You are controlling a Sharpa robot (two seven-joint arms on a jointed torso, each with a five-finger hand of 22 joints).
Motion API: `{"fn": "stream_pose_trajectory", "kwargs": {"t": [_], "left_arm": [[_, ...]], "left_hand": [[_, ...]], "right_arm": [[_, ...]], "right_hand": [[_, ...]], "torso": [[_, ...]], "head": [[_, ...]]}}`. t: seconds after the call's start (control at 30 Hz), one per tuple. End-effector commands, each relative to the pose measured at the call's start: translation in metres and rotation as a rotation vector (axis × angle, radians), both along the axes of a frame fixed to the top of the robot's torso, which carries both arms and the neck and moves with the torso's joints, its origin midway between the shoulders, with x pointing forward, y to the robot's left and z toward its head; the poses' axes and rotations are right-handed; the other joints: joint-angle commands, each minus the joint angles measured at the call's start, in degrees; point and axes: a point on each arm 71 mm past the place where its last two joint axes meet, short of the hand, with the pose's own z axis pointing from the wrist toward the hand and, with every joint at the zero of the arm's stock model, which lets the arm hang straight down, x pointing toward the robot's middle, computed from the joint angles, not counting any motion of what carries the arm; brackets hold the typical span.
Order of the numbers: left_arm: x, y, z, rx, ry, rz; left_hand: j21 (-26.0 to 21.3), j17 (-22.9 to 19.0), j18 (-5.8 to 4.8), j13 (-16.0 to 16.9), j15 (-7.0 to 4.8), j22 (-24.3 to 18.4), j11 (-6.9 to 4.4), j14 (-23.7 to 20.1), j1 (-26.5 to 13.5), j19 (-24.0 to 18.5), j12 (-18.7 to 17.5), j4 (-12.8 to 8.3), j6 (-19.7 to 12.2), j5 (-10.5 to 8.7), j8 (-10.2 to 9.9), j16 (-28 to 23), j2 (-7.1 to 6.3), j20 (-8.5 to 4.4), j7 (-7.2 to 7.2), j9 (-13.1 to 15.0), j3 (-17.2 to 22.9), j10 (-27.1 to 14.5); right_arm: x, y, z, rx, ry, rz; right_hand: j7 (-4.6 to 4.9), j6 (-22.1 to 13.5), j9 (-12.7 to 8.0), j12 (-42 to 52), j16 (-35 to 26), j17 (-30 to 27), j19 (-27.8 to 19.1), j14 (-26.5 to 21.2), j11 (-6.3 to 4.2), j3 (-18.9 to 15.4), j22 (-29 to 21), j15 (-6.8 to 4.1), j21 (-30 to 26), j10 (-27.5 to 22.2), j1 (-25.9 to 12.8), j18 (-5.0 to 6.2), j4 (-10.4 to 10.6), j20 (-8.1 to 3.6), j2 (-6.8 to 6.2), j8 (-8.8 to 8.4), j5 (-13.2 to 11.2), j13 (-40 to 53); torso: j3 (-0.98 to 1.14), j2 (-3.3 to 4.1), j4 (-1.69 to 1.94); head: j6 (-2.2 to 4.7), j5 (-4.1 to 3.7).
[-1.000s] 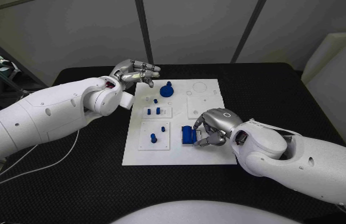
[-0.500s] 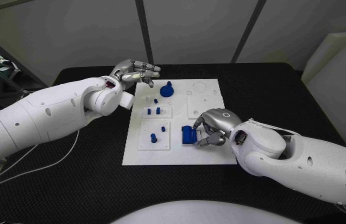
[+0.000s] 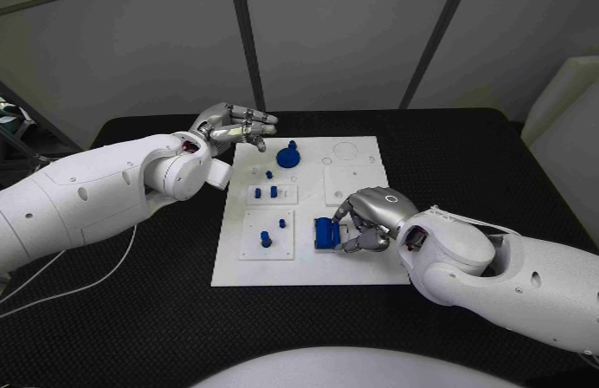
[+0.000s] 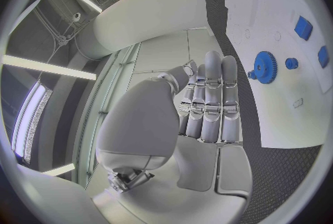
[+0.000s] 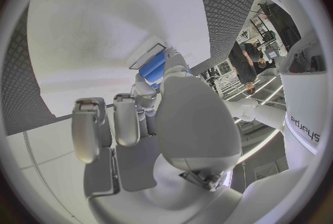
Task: Assemble the parts on the task board
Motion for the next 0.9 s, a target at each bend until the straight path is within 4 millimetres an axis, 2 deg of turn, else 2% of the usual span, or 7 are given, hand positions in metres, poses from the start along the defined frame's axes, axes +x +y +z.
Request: {"fn": "stream_pose_trajectory", "kwargs": {"t": [0.03, 0.5, 0.9], "left_arm": [[0.000, -0.001, 0.001, -0.005, 0.002, -0.004], [0.000, 0.000, 0.001, -0.002, 0.006, -0.002], [0.000, 0.000, 0.000, -0.002, 0.009, -0.003]], "left_hand": [[-0.09, -0.06, -0.69, -0.08, 0.16, 0.04, 0.21, 0.08, 0.09, -0.12, 0.26, -0.19, 0.22, 0.00, -0.18, -0.36, 0.57, 0.14, 0.30, -0.09, -0.18, -0.19], [-0.09, -0.08, -0.69, -0.10, 0.16, 0.07, 0.23, 0.09, 0.14, -0.11, 0.25, -0.24, 0.19, 0.05, -0.21, -0.40, 0.65, 0.13, 0.32, -0.11, -0.16, -0.23], [-0.09, -0.08, -0.69, -0.10, 0.16, 0.07, 0.23, 0.09, 0.14, -0.11, 0.25, -0.24, 0.19, 0.05, -0.21, -0.40, 0.65, 0.13, 0.32, -0.11, -0.16, -0.23]], "right_arm": [[-0.001, 0.002, 0.006, 0.046, -0.033, 0.007], [-0.004, -0.005, 0.009, 0.058, -0.043, 0.006], [-0.006, -0.014, 0.006, 0.014, -0.014, 0.007]], "right_hand": [[-0.06, 0.47, 0.13, 0.41, 0.35, 0.09, 6.03, 2.59, -0.05, -0.07, 15.10, -0.37, 0.18, 0.33, -0.02, -0.87, -0.24, -0.43, 0.96, 0.15, 1.01, 0.10], [-0.25, 1.63, 0.06, 0.77, 0.65, 0.61, 6.03, 2.71, -0.22, -0.32, 15.10, -0.49, 0.18, 0.51, -0.23, -0.87, -0.38, -0.52, 1.66, 0.33, 1.93, 0.27], [-0.26, 1.70, 0.06, 0.76, 0.75, 0.76, 6.03, 2.74, -0.23, -0.36, 15.10, -0.50, 0.18, 0.51, -0.27, -0.87, -0.38, -0.53, 1.68, 0.34, 1.98, 0.25]], "torso": [[0.01, -0.02, 0.00], [0.03, -0.01, -0.03], [-0.01, -0.02, -0.01]], "head": [[0.03, 0.04], [0.03, 0.00], [-0.08, -0.09]]}}
